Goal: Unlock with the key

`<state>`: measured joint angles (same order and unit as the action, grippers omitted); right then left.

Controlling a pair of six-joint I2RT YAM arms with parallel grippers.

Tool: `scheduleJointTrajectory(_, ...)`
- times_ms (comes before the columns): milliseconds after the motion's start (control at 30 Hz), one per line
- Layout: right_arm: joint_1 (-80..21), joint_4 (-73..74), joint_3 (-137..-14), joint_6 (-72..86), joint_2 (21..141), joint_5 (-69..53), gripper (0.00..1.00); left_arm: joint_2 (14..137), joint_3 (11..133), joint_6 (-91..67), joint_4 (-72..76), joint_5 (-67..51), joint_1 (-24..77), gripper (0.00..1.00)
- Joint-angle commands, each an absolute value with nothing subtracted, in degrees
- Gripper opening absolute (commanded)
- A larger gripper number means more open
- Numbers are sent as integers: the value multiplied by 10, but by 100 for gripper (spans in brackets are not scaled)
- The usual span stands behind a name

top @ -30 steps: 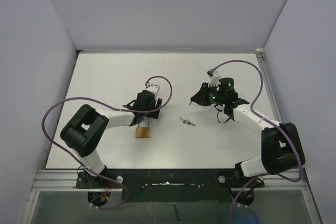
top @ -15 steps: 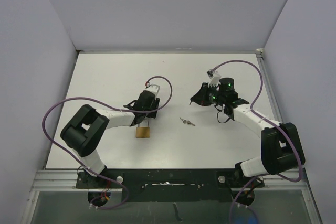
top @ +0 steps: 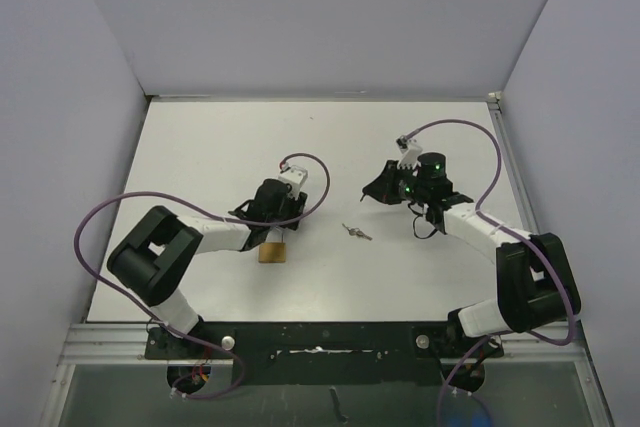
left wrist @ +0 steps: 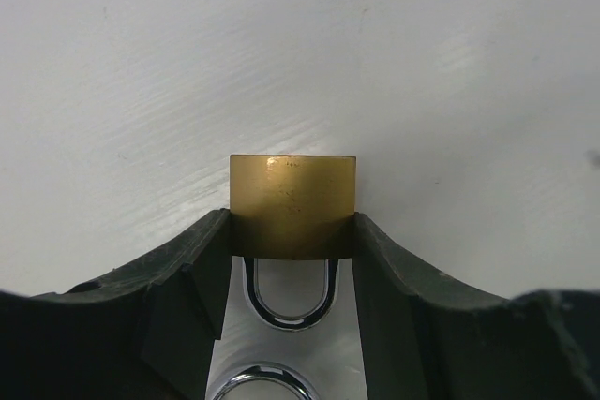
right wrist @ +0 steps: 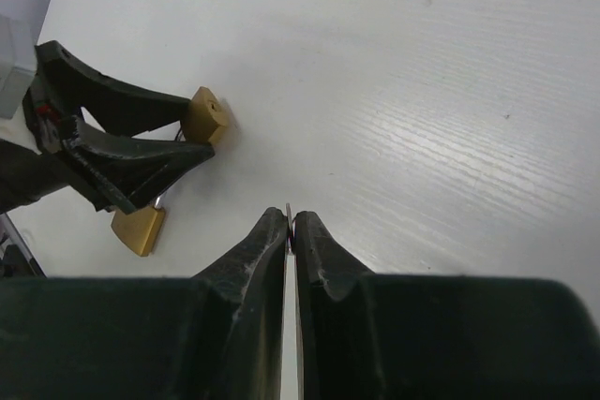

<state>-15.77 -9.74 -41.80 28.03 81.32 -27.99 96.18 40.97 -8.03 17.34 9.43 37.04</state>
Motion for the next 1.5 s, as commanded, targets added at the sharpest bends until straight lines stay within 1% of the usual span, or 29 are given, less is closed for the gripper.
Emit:
scheduleJointTrajectory(0, -155, -196, -396, 315, 815, -258, 0, 899, 391, -38, 359, 8, 371, 0)
scheduleJointTrajectory(133, -157, -244, -375, 339, 810, -241, 0, 898, 380, -26, 412, -43, 371, 0)
scheduleJointTrajectory(267, -176, -249, -373, 347, 799, -210, 0, 910, 356, -24, 501, -92, 371, 0)
scheduleJointTrajectory(400, -211, -276, -353, 349, 764, -134, 0, 927, 337, -23, 580, -139, 371, 0)
scheduleJointTrajectory(533, -232, -290, -338, 354, 733, -83, 0, 946, 316, -17, 670, -185, 372, 0)
scheduleJointTrajectory(933, -256, -339, -321, 373, 710, -57, 0, 1024, 282, 27, 861, -248, 388, 0)
scheduleJointTrajectory(1133, -292, -346, -315, 379, 706, -15, 0, 1039, 286, 87, 868, -250, 413, 0)
scheduleJointTrajectory(1467, -325, -375, -272, 398, 680, 34, 0, 1030, 290, 112, 868, -239, 423, 0)
